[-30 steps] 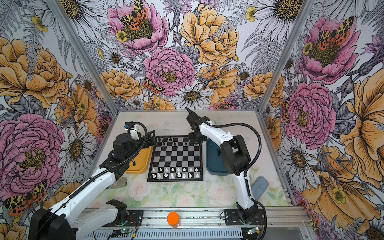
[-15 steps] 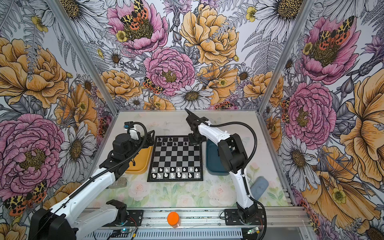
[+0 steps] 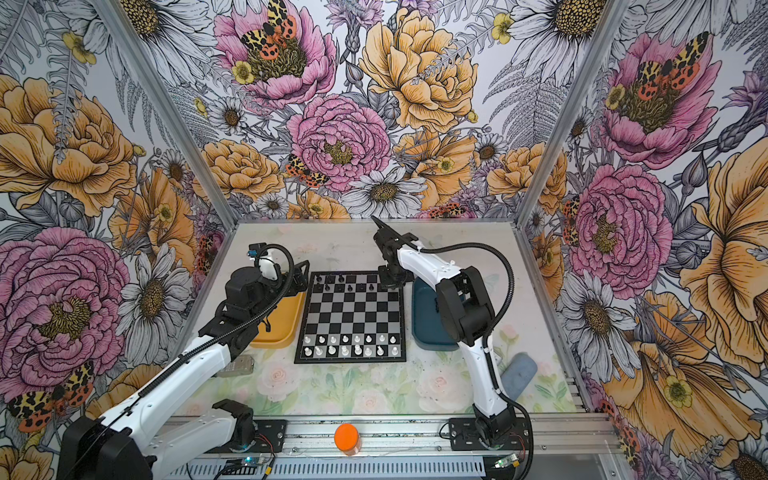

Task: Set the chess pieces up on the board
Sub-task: 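Lower the pawn beside the row of black pawns and open the right gripper, then move the right gripper back over the teal tray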

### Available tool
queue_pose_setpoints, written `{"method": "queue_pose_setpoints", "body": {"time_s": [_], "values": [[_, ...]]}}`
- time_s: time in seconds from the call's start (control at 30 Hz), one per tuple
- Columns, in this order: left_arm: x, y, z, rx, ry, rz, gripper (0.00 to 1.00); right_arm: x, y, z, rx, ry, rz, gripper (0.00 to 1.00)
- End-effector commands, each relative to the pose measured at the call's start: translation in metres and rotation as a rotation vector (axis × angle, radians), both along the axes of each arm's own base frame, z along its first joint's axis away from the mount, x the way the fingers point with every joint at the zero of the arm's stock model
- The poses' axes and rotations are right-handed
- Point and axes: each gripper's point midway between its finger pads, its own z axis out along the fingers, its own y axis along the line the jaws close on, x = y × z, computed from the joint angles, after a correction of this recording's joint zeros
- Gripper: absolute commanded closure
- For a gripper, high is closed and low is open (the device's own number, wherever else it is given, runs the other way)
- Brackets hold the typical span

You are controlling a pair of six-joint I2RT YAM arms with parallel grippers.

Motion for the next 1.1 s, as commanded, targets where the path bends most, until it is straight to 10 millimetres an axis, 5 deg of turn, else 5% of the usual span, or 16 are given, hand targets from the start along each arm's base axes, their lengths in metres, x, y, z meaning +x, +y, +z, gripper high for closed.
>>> {"method": "queue_pose_setpoints", "body": {"time_s": [0.0, 0.27, 0.43, 0.63, 0.9, 1.07], "values": [[-0.002, 0.005, 0.001, 0.013, -0.014, 0.007, 0.04, 0.009, -0.002, -0.006, -0.017, -0.01, -0.013, 1.0], [-0.001, 0.005, 0.002, 0.013, -0.014, 0.009, 0.04, 0.008, -0.003, -0.008, -0.019, -0.003, -0.016, 1.0], [-0.001, 0.006, 0.0, 0.013, -0.009, 0.009, 0.04, 0.009, -0.003, -0.002, -0.016, -0.016, -0.015, 0.76], [-0.001, 0.006, 0.001, 0.013, -0.013, 0.009, 0.04, 0.009, -0.004, 0.011, -0.005, -0.039, -0.019, 0.68], [-0.003, 0.006, 0.004, 0.008, -0.019, 0.007, 0.04, 0.002, -0.014, 0.06, 0.018, -0.126, -0.034, 0.64], [-0.004, 0.005, 0.004, 0.003, -0.02, 0.003, 0.04, -0.009, -0.042, 0.092, 0.002, -0.193, -0.073, 0.64]]}}
